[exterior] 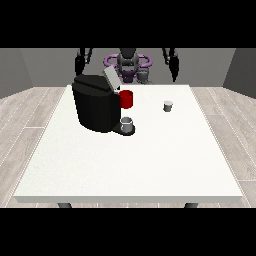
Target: Insert the coffee pod into the coffee machine and close the lid
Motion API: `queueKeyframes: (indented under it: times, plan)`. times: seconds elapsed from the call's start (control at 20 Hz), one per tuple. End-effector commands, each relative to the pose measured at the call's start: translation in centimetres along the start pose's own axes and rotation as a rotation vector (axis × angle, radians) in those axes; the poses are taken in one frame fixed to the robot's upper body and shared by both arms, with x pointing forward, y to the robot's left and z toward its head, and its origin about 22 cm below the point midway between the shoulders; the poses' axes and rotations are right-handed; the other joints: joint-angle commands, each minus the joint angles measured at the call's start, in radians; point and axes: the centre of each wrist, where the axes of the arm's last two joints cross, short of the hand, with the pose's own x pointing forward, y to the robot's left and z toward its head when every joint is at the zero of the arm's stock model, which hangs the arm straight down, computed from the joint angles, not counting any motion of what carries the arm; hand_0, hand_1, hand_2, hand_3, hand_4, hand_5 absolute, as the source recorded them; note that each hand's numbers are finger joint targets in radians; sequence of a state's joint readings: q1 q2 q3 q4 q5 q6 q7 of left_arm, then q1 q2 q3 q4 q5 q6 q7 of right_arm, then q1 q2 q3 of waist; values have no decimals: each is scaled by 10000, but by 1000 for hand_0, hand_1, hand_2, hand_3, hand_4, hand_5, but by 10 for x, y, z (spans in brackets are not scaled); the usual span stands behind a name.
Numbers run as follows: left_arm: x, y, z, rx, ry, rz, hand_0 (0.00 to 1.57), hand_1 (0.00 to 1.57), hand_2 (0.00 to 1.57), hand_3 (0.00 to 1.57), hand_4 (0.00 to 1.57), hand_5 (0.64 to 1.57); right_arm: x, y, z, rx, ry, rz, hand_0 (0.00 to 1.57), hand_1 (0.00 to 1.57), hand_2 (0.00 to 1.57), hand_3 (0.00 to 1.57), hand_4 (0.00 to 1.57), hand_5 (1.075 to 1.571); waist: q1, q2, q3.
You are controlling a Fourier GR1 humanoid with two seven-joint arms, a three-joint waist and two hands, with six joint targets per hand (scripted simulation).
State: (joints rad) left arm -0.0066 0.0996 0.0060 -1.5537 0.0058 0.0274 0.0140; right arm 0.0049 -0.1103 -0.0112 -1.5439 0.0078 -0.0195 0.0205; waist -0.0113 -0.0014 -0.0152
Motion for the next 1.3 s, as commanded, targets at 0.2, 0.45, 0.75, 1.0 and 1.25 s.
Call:
queueKeyframes:
  times: [0.2, 0.45, 0.75, 1.0, 1.25]
  plan:
    - [-5, 8, 20, -1157, -833, 596, 0, 0, 0, 0, 304, 1571, -22, -4, 7, -205, 565, -148, 0, 0, 0, 0, 128, 1571, 577, -528, 153]
    - [-33, 25, 34, -1065, -1514, 817, 0, 0, 0, 0, 265, 1571, -16, -1, 11, -1840, -767, -912, 0, 0, 0, 0, 94, 1571, 162, -585, 149]
    - [-9, 57, 14, -1177, -1332, -1678, 0, 0, 0, 0, 0, 1571, -5, -12, 9, -1447, -821, -1080, 0, 0, 0, 0, 169, 1571, -222, -534, 150]
    - [11, 70, -29, -914, -1088, -2185, 0, 0, 0, 0, 0, 1571, 20, 24, -16, -1046, -1620, -1333, 0, 0, 0, 0, 168, 1571, -618, 607, 149]
    - [15, 83, -52, -783, -87, -2189, 0, 0, 0, 0, 0, 1571, 21, 14, -16, -685, -1787, -1157, 0, 0, 0, 0, 233, 1571, -934, 784, 151]
